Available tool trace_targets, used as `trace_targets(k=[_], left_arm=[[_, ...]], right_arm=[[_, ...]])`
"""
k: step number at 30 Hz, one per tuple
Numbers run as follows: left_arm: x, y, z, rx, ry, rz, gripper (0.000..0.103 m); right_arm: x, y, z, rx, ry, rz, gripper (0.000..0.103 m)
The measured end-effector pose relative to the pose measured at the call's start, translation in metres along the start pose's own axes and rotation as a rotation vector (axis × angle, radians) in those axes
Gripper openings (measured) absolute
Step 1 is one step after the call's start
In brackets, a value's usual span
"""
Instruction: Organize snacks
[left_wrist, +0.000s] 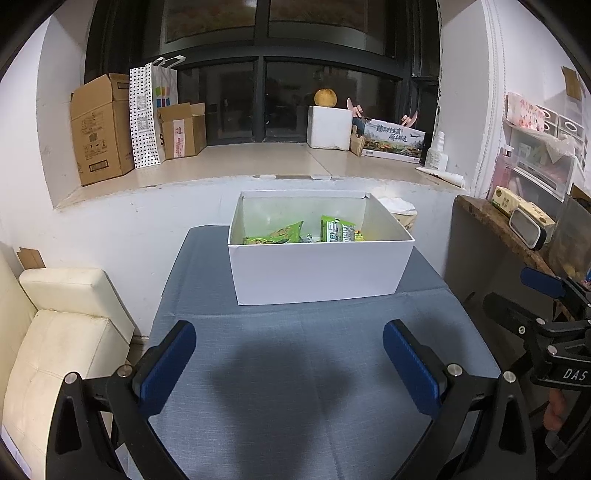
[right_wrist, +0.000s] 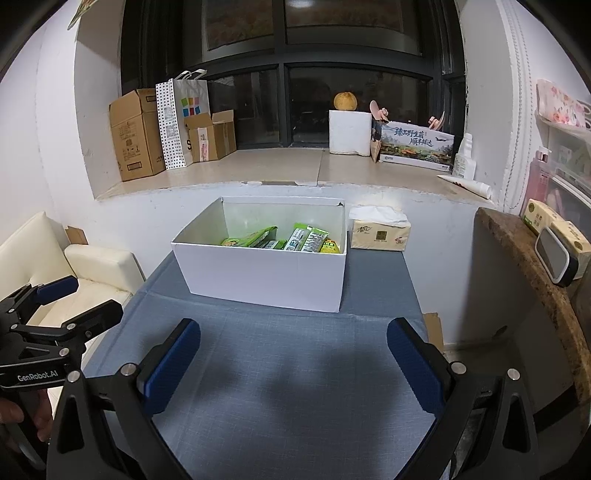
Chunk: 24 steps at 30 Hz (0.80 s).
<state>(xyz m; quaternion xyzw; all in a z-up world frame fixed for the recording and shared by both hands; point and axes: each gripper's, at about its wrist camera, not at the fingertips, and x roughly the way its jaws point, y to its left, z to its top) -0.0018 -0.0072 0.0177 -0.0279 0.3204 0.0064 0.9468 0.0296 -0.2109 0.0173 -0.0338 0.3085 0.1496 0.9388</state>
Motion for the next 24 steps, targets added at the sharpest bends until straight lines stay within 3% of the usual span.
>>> trace_targets(k=[24], left_arm=[[-0.0014, -0.0004, -0.0008, 0.009, -0.006, -0.007, 0.103]], right_arm=[[0.0005, 0.0009, -0.0006, 0.001, 0.002, 0.006, 0.103]])
